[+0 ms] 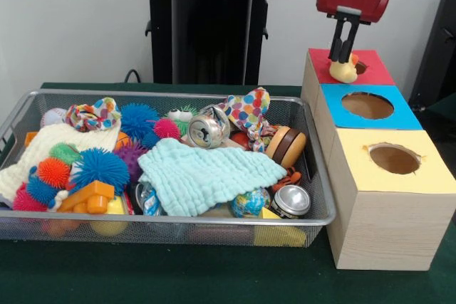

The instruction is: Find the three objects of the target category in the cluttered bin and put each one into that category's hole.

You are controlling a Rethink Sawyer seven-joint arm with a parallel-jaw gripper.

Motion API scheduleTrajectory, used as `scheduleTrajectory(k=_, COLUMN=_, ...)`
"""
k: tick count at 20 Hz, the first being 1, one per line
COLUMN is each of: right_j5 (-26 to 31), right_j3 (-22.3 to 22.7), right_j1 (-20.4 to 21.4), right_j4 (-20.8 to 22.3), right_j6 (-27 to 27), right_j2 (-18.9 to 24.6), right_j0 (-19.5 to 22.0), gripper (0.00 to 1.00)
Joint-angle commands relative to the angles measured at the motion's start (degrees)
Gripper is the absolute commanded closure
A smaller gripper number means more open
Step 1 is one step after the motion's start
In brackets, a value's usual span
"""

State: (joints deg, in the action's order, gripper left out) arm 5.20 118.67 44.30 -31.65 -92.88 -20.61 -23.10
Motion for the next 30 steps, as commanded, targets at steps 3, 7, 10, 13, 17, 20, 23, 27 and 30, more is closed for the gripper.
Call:
scheduleTrajectory(k=3, right_j5=-8.3, right_j3=1.2, right_j1=-2.4, right_j4=0.0, right_j6=-16.6, right_j2=9.2, right_j0=4.0, gripper=1.0)
scheduleTrajectory(k=7, right_j5=-8.9, right_j3=1.7, right_j1=-2.4, right_j4=0.0, right_j6=-16.2, right_j2=9.7, right_j0=4.2, gripper=1.0)
scheduleTrajectory(k=10, right_j5=-9.3, right_j3=2.0, right_j1=-2.4, right_j4=0.0, right_j6=-16.1, right_j2=10.0, right_j0=4.4, gripper=1.0)
scheduleTrajectory(k=13, right_j5=-9.6, right_j3=2.4, right_j1=-2.3, right_j4=0.2, right_j6=-15.9, right_j2=10.3, right_j0=4.8, gripper=1.0)
scheduleTrajectory(k=17, right_j5=-9.9, right_j3=2.8, right_j1=-2.3, right_j4=0.4, right_j6=-15.7, right_j2=10.0, right_j0=4.6, gripper=1.0)
scheduleTrajectory(k=20, right_j5=-10.5, right_j3=3.0, right_j1=-2.4, right_j4=0.5, right_j6=-15.9, right_j2=10.0, right_j0=4.6, gripper=1.0)
scheduleTrajectory(k=23, right_j5=-10.9, right_j3=3.0, right_j1=-2.7, right_j4=0.3, right_j6=-16.1, right_j2=9.8, right_j0=4.3, gripper=1.0)
scheduleTrajectory(k=27, right_j5=-11.1, right_j3=3.1, right_j1=-2.8, right_j4=0.5, right_j6=-15.7, right_j2=9.4, right_j0=4.2, gripper=1.0)
scheduleTrajectory(k=30, right_j5=-11.3, right_j3=3.1, right_j1=-3.1, right_j4=0.7, right_j6=-15.2, right_j2=8.7, right_j0=3.9, gripper=1.0)
